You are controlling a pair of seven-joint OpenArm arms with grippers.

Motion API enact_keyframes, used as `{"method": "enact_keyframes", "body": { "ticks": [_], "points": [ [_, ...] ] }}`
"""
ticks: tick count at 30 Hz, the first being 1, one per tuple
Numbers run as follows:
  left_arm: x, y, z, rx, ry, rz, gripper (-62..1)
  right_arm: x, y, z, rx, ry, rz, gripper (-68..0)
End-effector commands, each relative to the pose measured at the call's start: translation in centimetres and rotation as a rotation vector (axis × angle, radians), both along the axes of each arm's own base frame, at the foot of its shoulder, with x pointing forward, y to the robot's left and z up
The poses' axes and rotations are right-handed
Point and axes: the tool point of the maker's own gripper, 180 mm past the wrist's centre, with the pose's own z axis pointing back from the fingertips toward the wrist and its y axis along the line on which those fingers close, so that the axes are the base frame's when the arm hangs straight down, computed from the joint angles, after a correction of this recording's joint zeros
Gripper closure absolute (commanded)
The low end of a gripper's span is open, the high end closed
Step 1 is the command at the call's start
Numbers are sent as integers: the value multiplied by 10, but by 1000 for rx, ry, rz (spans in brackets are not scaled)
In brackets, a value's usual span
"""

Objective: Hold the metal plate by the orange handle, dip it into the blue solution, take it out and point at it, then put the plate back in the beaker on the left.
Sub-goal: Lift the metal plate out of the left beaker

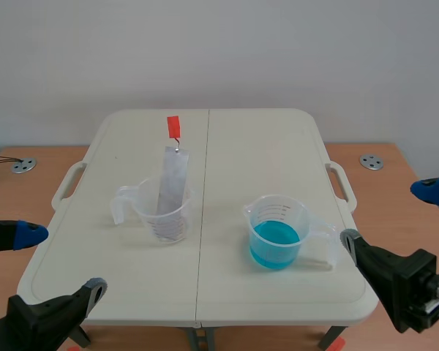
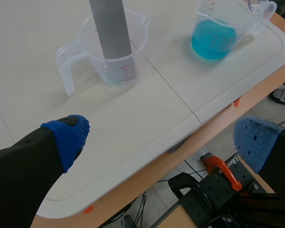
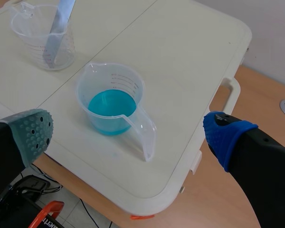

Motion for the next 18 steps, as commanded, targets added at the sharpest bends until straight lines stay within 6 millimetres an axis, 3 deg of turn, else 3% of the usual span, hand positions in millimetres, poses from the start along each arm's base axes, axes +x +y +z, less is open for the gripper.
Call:
{"method": "enact_keyframes", "body": {
  "ticks": [1,18],
  "points": [
    [3,-5,7,-24,-25,-7,-623,4,3,8,18,-29,3,-665],
    [3,-5,7,-23,-25,-7,-623,1,0,-2,-13,22,-4,-665]
  ]
}}
